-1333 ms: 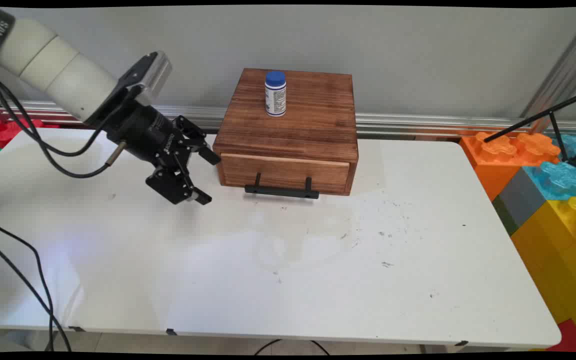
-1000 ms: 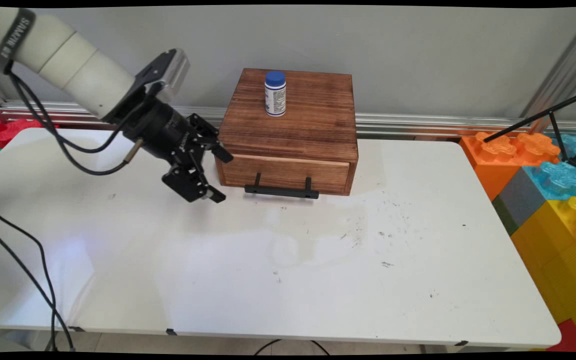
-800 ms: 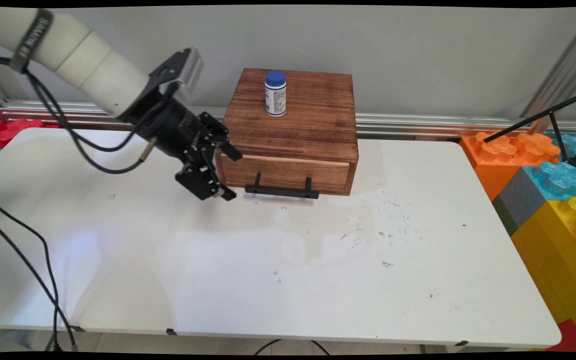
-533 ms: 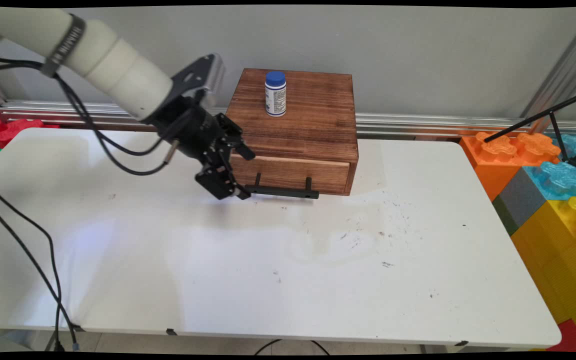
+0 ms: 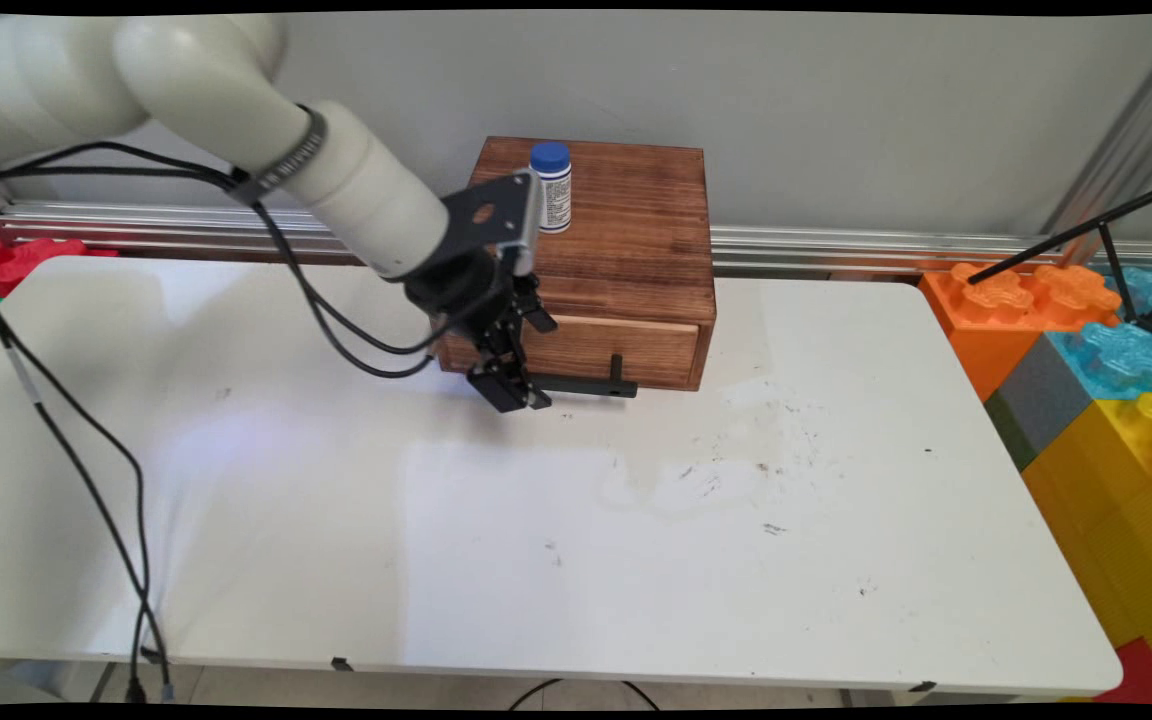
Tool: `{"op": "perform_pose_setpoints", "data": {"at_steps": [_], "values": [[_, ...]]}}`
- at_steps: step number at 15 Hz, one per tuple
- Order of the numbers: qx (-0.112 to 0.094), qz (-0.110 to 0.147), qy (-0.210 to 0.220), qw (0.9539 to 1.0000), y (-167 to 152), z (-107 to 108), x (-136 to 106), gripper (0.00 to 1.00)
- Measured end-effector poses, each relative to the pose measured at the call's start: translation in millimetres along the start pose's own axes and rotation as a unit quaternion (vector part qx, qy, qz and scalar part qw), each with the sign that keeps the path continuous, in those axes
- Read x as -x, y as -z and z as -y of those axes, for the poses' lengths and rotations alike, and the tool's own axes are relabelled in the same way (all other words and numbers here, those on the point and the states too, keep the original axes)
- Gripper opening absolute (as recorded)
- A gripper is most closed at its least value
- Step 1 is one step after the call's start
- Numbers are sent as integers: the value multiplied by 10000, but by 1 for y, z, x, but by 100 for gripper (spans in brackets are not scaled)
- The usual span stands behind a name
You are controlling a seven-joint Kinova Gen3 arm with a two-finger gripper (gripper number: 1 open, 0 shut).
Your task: Open the drawer
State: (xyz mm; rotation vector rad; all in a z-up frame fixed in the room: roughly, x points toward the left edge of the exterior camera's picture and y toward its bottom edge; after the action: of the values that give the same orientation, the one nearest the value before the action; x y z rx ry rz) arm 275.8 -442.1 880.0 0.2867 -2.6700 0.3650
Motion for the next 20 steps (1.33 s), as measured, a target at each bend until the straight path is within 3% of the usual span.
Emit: {"op": "perform_pose_setpoints", "data": {"at_steps": [9,20], "values": [[-96,430,-62,9990,-70,5,-1,100],[-104,571,34,9983,-116,3,4,100]]}}
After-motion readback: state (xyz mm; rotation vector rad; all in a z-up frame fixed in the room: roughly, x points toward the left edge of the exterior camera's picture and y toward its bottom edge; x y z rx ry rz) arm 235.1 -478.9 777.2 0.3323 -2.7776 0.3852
